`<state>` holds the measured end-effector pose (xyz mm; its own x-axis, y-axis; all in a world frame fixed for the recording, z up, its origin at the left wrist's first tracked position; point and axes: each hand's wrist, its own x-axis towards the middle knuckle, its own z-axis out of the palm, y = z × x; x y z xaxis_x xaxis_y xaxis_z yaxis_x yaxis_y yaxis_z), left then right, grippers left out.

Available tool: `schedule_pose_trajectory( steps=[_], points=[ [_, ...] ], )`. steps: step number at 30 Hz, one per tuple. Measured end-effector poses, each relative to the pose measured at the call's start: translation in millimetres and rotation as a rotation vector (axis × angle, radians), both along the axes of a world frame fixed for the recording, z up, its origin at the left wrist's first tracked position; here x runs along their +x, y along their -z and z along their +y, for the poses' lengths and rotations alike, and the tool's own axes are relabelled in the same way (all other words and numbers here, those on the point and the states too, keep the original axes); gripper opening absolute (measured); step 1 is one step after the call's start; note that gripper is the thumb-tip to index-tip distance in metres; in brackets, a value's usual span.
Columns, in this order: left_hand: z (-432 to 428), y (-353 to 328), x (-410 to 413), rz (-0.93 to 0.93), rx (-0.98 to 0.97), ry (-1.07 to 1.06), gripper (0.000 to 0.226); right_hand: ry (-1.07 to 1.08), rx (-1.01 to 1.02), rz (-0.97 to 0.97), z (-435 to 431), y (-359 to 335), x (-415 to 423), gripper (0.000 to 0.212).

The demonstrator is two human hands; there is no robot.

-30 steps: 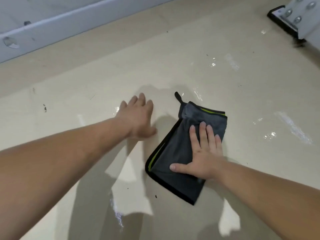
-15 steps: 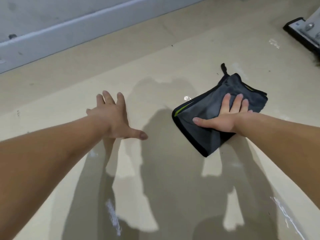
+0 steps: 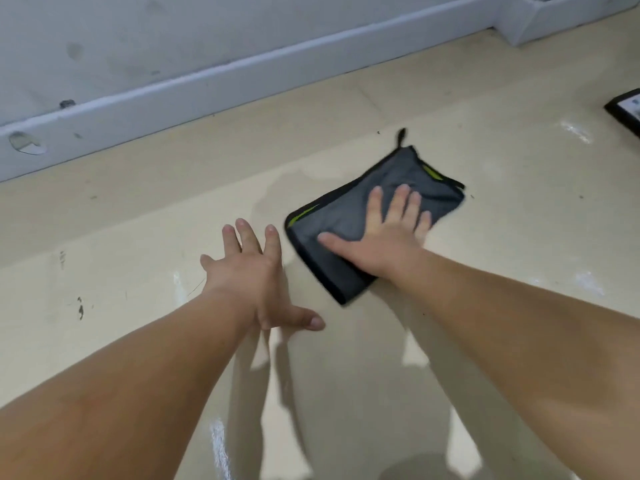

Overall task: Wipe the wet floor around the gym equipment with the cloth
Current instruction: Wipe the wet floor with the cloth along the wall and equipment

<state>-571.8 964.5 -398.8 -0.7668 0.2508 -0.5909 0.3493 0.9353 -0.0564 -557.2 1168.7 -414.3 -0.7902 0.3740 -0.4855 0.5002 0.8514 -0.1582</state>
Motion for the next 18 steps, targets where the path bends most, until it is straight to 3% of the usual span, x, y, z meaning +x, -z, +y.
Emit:
schedule_pose_trajectory(
  steps=[3,8,13,18],
  points=[
    [0,-1,0,0.001,-0.019,-0.004,0.177,-0.371,-0.029,0.056,-29,10,7,0.129],
    [-1,-1,2,-0.009,-0.017,0.003,0.175,-0.589,-0.029,-0.022,13,3,-12,0.137],
    [-4,2,2,-0.002,0.003,0.01,0.173,-0.48,-0.013,-0.111,21,-5,-52,0.141],
    [-4,3,1,-0.021,0.047,0.001,0.172,-0.153,0.005,-0.056,0,-7,-115,0.131]
  ],
)
